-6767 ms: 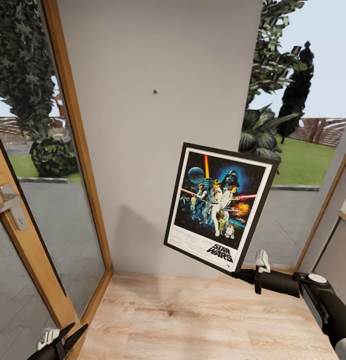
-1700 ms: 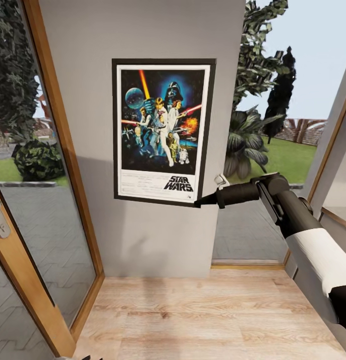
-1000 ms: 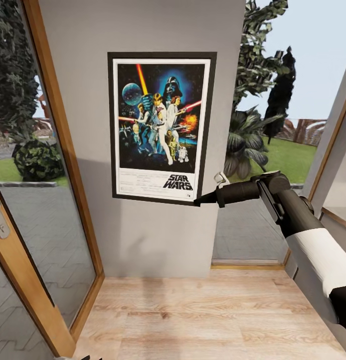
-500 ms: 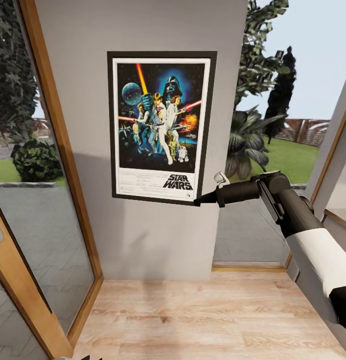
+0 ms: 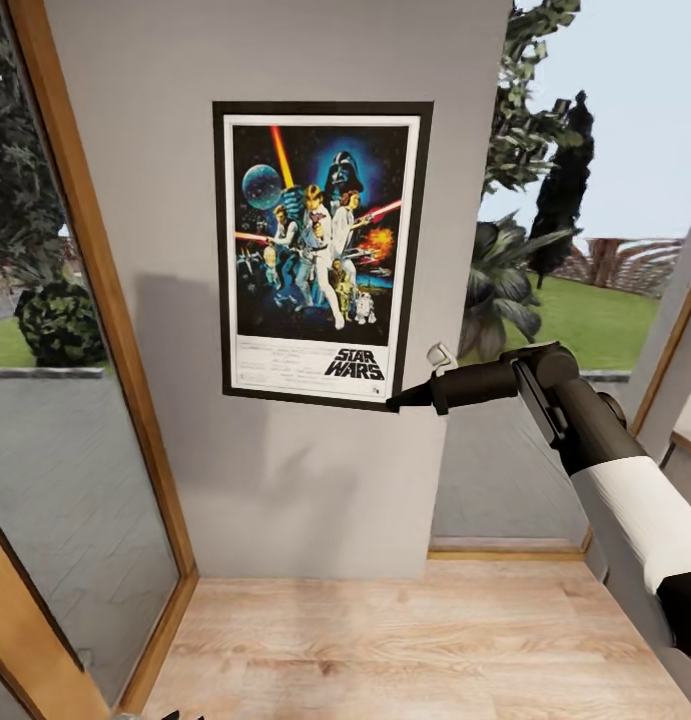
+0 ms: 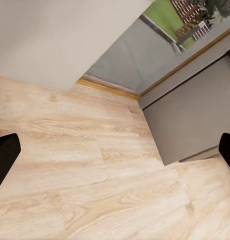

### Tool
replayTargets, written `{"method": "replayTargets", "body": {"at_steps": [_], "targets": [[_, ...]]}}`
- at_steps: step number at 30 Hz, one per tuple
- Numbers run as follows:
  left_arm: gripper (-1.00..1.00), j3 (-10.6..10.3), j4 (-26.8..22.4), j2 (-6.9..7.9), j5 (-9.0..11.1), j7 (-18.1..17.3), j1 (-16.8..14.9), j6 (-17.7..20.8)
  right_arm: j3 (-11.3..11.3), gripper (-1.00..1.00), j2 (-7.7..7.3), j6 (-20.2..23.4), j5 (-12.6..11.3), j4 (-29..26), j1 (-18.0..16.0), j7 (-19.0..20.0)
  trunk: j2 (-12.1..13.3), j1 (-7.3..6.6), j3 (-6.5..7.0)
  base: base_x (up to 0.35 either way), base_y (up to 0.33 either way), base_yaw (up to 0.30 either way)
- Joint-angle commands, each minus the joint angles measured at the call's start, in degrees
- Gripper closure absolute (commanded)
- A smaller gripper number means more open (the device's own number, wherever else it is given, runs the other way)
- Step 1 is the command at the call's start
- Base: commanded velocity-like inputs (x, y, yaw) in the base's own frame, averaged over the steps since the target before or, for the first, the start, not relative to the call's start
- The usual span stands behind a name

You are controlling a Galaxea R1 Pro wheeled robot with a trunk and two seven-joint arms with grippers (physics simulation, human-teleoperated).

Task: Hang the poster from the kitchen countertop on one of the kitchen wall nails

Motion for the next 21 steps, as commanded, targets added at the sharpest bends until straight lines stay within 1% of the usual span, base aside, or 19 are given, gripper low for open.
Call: {"method": "replayTargets", "body": {"at_steps": [1,11,14,19,21], "targets": [[-1.00,-0.5,0.1,0.02,0.6,-0.1,0.0,-0.3,0.1,1.00,-0.04,0.7,-0.3,0.0,0.0,0.0,0.0,0.06,-0.02,0.325,0.000,0.000],[-1.00,-0.5,0.1,0.02,0.6,-0.1,0.0,-0.3,0.1,1.00,-0.02,0.7,-0.3,-0.8,0.0,0.1,0.0,0.06,-0.02,0.310,0.000,0.000],[-1.00,-0.5,0.1,0.02,0.6,-0.1,0.0,-0.3,0.1,1.00,0.02,0.8,-0.3,-1.7,0.0,0.1,0.0,0.06,-0.02,0.125,0.000,0.000],[-1.00,-0.5,0.1,0.00,0.6,-0.1,0.0,-0.3,0.1,1.00,0.14,0.9,-0.2,-2.0,-0.1,-0.1,0.0,0.06,-0.02,0.041,0.000,0.000],[-1.00,-0.6,0.1,-0.02,0.6,-0.1,0.0,-0.3,0.2,1.00,0.20,1.0,-0.2,-1.9,-1.1,-0.1,0.0,0.06,-0.02,0.010,0.000,0.000]]}}
